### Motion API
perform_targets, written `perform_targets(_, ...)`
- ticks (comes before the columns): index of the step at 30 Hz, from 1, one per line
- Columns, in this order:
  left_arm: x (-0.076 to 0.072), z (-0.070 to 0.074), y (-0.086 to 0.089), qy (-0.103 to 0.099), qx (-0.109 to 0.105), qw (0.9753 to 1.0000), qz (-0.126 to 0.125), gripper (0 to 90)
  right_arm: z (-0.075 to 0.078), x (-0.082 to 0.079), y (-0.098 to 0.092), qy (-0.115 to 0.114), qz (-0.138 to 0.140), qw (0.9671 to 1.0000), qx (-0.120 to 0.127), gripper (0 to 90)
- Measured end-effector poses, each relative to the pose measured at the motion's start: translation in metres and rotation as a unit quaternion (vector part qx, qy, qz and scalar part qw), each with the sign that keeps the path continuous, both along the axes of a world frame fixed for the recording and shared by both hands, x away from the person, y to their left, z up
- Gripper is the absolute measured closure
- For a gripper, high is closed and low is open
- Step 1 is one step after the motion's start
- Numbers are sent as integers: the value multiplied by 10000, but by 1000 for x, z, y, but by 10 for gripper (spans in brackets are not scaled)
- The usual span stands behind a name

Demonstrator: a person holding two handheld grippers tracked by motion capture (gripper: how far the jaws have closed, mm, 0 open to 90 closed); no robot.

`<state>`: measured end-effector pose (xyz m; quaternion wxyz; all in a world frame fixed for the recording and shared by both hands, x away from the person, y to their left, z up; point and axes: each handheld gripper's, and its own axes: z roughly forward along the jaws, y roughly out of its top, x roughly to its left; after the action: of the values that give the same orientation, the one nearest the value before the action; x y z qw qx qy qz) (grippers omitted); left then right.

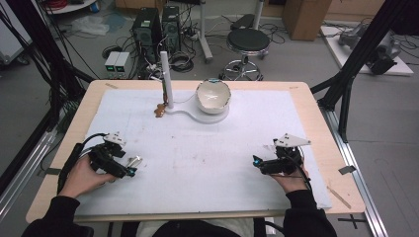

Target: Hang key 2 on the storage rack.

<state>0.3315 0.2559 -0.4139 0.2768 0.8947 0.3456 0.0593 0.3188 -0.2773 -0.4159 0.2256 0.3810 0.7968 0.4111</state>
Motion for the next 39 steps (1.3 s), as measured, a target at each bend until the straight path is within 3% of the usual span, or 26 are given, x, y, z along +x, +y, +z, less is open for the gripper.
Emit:
perform_targets(13, 2, -7, -14, -265, 266, 9993, -50, 414, 1, 0, -1, -24, 0, 10000, 3, 6)
perform_targets(16, 3, -8, -15, -143, 155, 9997, -82, 529, 1, 0, -2, -32, -23, 10000, 11, 6)
perform_targets(20, 2, -9, -16, -287, 180, 9994, -8, 734, 1, 0, -2, -33, -21, 10000, 19, 6)
perform_targets(27, 1, -10, -11, -339, 128, 9993, 86, 734, 2, -1, -2, -24, -14, 10000, 27, 6)
perform_targets(39, -3, 7, -1, -799, -31, 9966, 217, 738, 1, -2, 0, -57, 23, 10000, -39, 6)
